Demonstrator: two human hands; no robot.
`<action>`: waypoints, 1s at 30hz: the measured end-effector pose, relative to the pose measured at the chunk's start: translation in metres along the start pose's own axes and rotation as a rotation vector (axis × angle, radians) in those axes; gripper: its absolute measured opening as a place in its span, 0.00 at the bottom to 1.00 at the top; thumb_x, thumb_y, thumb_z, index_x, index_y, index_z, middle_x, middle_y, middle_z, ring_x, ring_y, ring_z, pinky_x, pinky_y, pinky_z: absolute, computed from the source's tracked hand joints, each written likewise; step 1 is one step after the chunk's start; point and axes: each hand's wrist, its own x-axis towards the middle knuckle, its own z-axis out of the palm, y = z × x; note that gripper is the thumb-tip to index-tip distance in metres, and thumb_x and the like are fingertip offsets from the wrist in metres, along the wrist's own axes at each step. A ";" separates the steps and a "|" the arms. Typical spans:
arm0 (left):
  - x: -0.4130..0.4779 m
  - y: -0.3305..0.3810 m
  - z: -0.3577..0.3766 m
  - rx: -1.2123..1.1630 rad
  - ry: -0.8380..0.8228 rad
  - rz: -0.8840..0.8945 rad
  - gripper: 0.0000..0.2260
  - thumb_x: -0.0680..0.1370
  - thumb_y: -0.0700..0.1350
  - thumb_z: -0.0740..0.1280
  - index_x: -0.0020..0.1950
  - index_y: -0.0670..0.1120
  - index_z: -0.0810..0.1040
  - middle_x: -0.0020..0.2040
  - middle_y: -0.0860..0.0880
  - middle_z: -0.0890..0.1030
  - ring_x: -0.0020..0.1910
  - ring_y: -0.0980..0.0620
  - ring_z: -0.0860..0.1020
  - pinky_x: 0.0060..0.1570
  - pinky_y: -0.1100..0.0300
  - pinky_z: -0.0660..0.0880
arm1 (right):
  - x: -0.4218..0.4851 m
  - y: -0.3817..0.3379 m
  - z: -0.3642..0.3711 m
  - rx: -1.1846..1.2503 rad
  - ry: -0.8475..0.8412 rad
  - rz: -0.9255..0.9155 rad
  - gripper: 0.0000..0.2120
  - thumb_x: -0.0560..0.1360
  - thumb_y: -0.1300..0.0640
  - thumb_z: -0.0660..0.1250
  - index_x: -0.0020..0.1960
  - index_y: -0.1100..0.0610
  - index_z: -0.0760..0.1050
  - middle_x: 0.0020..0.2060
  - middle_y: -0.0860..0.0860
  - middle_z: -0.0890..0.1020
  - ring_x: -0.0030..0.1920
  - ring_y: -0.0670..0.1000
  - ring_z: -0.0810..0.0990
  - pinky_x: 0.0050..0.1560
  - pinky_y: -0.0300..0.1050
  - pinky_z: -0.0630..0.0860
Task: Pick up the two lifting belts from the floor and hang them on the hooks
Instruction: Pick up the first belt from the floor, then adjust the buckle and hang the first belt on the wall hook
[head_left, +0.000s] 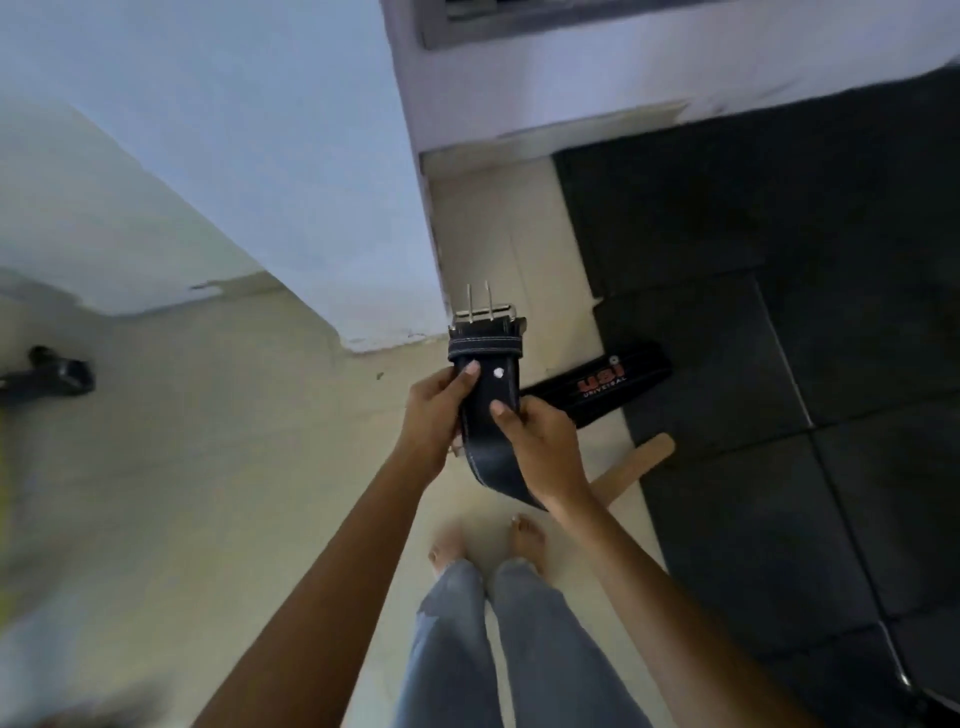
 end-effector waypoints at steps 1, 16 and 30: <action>-0.022 0.023 0.008 -0.001 -0.003 0.054 0.11 0.79 0.45 0.67 0.53 0.37 0.81 0.45 0.43 0.85 0.43 0.49 0.83 0.45 0.54 0.80 | -0.009 -0.025 -0.011 0.041 0.030 -0.014 0.23 0.74 0.41 0.63 0.41 0.63 0.76 0.35 0.60 0.81 0.37 0.60 0.80 0.40 0.56 0.76; -0.230 0.219 0.062 -0.028 -0.051 0.758 0.10 0.77 0.42 0.70 0.45 0.35 0.82 0.40 0.39 0.81 0.40 0.47 0.79 0.45 0.50 0.77 | -0.111 -0.282 -0.110 0.268 0.131 -0.497 0.08 0.76 0.54 0.69 0.48 0.59 0.81 0.41 0.54 0.85 0.45 0.54 0.85 0.49 0.54 0.80; -0.271 0.273 0.032 -0.071 0.036 1.007 0.15 0.76 0.45 0.71 0.42 0.32 0.79 0.37 0.43 0.77 0.38 0.49 0.74 0.41 0.52 0.70 | -0.127 -0.222 -0.082 0.014 -0.206 -0.542 0.16 0.66 0.44 0.72 0.44 0.56 0.81 0.40 0.52 0.85 0.39 0.47 0.83 0.40 0.41 0.77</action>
